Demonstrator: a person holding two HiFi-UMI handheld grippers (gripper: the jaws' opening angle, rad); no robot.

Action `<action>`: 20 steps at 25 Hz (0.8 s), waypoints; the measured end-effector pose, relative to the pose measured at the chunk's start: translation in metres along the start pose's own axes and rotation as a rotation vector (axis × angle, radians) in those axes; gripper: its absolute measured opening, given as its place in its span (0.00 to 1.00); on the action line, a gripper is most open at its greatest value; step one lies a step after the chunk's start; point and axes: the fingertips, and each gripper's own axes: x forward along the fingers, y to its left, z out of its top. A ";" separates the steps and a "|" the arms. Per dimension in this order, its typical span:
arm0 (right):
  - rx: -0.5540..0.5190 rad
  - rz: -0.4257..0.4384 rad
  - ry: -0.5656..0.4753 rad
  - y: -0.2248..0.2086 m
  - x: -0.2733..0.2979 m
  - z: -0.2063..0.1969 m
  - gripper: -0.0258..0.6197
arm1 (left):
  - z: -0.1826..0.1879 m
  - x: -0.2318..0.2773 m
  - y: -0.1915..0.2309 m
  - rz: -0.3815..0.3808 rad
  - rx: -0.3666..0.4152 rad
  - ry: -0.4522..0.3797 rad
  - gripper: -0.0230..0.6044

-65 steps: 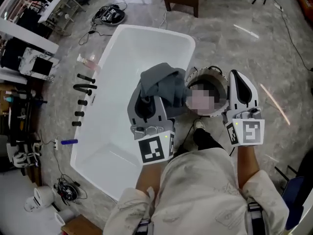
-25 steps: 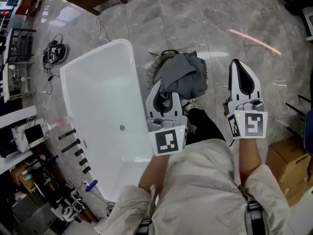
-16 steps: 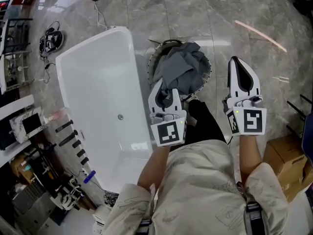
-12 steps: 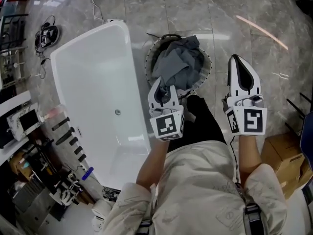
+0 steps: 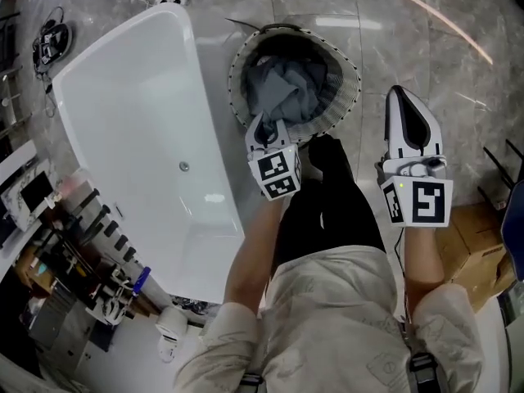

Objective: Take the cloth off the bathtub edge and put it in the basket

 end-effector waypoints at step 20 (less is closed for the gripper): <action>-0.010 0.069 0.115 0.008 0.032 -0.088 0.02 | -0.151 0.107 0.008 -0.079 -0.271 0.416 0.32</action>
